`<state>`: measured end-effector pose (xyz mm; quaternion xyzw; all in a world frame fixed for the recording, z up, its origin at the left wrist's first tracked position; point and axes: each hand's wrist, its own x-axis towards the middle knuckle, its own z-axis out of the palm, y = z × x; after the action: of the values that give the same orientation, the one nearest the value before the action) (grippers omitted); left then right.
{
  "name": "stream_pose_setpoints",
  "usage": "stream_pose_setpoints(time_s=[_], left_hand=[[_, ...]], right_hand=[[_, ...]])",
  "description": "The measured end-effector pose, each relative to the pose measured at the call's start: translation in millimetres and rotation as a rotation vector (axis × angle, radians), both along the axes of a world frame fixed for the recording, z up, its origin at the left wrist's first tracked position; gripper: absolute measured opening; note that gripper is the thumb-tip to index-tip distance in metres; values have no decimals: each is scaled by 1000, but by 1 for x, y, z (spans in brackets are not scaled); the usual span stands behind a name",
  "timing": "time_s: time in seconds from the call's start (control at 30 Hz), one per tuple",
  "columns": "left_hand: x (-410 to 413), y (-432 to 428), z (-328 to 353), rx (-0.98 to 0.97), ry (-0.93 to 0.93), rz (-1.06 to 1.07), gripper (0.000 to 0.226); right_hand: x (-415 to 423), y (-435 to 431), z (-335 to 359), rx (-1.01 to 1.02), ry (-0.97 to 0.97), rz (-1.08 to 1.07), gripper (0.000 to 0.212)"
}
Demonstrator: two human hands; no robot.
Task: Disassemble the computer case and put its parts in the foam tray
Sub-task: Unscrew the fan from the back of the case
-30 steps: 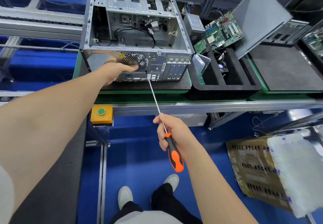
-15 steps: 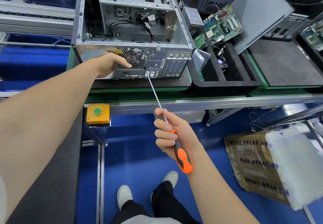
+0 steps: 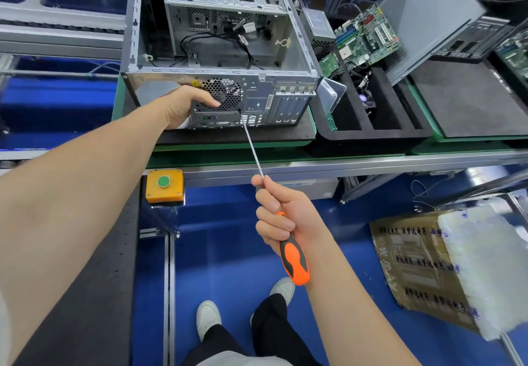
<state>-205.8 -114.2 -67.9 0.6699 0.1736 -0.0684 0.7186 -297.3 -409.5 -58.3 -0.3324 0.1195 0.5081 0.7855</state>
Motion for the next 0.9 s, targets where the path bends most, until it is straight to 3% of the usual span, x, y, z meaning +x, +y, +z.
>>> stream_pose_setpoints(time_s=[0.07, 0.1, 0.17, 0.27, 0.33, 0.4, 0.5, 0.6, 0.7, 0.8, 0.9], left_hand=[[-1, -1, 1, 14, -8, -10, 57], [-1, -2, 1, 18, -6, 0, 66], [-2, -3, 3, 23, -1, 5, 77], [-2, -5, 4, 17, 10, -17, 49], [-2, -6, 4, 16, 3, -16, 44], [-3, -6, 2, 24, 2, -4, 51], [-3, -7, 3, 37, 6, 4, 63], [-3, -9, 2, 40, 16, 3, 68], [-4, -12, 0, 48, 33, 17, 52], [-4, -12, -3, 42, 29, 23, 44], [-4, -11, -4, 54, 32, 43, 57]], right_hand=[[0, 0, 1, -237, -212, 33, 25], [-1, 2, 1, -399, -356, 71, 23], [-4, 8, 2, -838, -700, 189, 21], [-12, 16, -7, -1524, -1206, 392, 20], [-18, 16, -16, -1688, -1310, 371, 23], [-16, 11, -22, -1714, -1291, 293, 28], [-8, 4, -21, -1510, -1184, 177, 31], [0, 2, -12, -1063, -775, 142, 28], [8, 0, -5, -621, -351, 74, 28], [8, -5, -3, -242, -124, 39, 16], [2, -8, -3, 68, 122, 16, 17]])
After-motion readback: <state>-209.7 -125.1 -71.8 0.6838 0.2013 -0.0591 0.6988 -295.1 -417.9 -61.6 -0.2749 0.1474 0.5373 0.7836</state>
